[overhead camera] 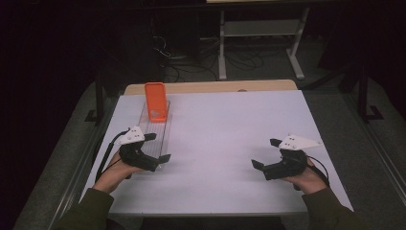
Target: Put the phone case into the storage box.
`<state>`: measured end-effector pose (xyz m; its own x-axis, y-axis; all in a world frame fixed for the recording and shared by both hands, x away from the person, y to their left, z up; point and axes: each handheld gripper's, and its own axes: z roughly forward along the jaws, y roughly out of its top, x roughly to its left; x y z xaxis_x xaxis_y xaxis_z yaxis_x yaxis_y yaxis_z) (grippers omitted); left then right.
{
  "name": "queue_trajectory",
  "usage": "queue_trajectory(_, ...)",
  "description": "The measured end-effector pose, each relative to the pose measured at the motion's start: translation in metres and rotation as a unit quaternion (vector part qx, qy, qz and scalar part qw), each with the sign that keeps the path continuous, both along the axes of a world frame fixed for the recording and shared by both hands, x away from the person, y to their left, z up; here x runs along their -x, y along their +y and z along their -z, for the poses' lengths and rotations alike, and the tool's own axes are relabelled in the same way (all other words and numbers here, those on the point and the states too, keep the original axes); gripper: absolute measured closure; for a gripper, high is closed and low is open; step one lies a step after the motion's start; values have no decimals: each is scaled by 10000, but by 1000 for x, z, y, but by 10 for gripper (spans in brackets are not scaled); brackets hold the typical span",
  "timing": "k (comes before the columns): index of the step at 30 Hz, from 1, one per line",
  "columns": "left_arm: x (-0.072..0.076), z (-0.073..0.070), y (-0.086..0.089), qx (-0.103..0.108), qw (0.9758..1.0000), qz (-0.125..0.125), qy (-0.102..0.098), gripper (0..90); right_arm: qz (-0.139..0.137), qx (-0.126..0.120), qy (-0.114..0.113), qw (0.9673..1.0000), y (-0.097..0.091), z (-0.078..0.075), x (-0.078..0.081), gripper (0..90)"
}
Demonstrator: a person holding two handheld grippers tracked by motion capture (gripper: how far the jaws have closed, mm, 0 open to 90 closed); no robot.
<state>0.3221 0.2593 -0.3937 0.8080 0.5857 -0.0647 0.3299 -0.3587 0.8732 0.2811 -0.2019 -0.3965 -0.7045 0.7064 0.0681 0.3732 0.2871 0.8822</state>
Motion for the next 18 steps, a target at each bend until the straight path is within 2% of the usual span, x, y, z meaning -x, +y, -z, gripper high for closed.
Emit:
queue_trajectory(4, 2, 3, 1, 29, 10000, 62, 20, 0, -13, 17, -9, 10000, 1, 1, -1, 0)
queue_trajectory(5, 2, 4, 2, 9, 10000, 93, -1, 0, -4, 5, 50, 10000, 1, 1, 0, 0)
queue_trajectory(9, 4, 5, 2, 19, 9999, 73, 75, 0, -30, 13, 46, 10000, 2, 1, 0, 0)
queue_trajectory(18, 4, 8, 2, -20, 9999, 142, 83, 0, -34, 37, 37, 10000, 2, 1, 0, 0)
